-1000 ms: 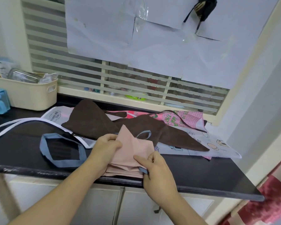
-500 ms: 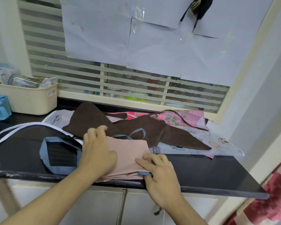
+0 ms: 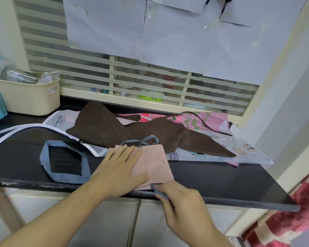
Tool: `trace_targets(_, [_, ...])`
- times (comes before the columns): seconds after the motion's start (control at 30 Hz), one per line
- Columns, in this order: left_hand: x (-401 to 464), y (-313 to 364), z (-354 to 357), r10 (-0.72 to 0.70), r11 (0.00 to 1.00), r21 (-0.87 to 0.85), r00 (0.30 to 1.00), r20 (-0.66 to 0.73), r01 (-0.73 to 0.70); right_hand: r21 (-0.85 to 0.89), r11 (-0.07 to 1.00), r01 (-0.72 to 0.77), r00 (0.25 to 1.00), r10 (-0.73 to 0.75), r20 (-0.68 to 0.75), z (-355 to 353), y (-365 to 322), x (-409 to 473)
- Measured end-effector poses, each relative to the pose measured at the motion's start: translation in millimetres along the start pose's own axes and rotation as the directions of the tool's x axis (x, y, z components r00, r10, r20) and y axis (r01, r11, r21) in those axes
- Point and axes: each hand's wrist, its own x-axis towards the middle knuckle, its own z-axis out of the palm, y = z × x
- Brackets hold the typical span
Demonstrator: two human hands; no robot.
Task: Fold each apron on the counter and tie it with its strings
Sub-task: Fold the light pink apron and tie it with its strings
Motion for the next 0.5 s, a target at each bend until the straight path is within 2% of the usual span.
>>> trace_targets(0.03, [0, 0, 0, -0.002, 1.0, 0.001, 1.0, -0.002, 0.002, -0.035, 0.999, 0.018, 0.999, -0.016, 0.05, 1, -7, 0])
trace_targets(0.07, [0, 1, 0, -0.004, 1.0, 0.002, 1.0, -0.003, 0.004, -0.072, 0.997, 0.004, 0.985, 0.009, 0.174, 3, -15, 3])
trace_targets(0.1, [0, 1, 0, -0.007, 1.0, 0.004, 1.0, -0.002, 0.007, -0.106, 0.993, -0.054, 0.934, 0.088, 0.346, 5, -25, 9])
trace_targets(0.17, [0, 1, -1, -0.009, 1.0, 0.005, 1.0, 0.001, 0.009, -0.202, 0.966, -0.159, 0.703, 0.255, 0.664, 6, -41, 10])
trace_targets(0.23, [1, 1, -1, -0.008, 1.0, 0.01, 1.0, 0.003, 0.008, -0.277, 0.953, -0.126, 0.482, 0.303, 0.822, -7, -53, 9])
trace_targets(0.27, [1, 1, 0, -0.008, 1.0, 0.013, 1.0, 0.002, 0.008, -0.279, 0.956, -0.091, 0.433, 0.29, 0.853, -17, -54, 11])
trace_targets(0.3, [1, 1, 0, -0.007, 1.0, 0.014, 1.0, 0.0, 0.007, -0.286, 0.956, -0.069, 0.473, 0.284, 0.834, -29, -56, 14])
trace_targets(0.37, [1, 0, 1, -0.003, 1.0, 0.006, 1.0, -0.011, 0.003, -0.3, 0.946, -0.123, 0.624, 0.309, 0.718, -50, -58, 36])
trace_targets(0.43, [1, -1, 3, 0.007, 1.0, -0.005, 0.999, -0.033, -0.007, -0.238, 0.951, -0.198, 0.807, 0.296, 0.512, -59, -50, 55])
trace_targets(0.47, [0, -2, 4, 0.013, 1.0, -0.008, 0.999, -0.05, -0.013, -0.184, 0.952, -0.246, 0.871, 0.301, 0.389, -56, -44, 64])
trace_targets(0.5, [0, -2, 5, 0.02, 1.0, -0.007, 0.998, -0.064, -0.02, -0.135, 0.943, -0.303, 0.903, 0.33, 0.276, -52, -39, 73])
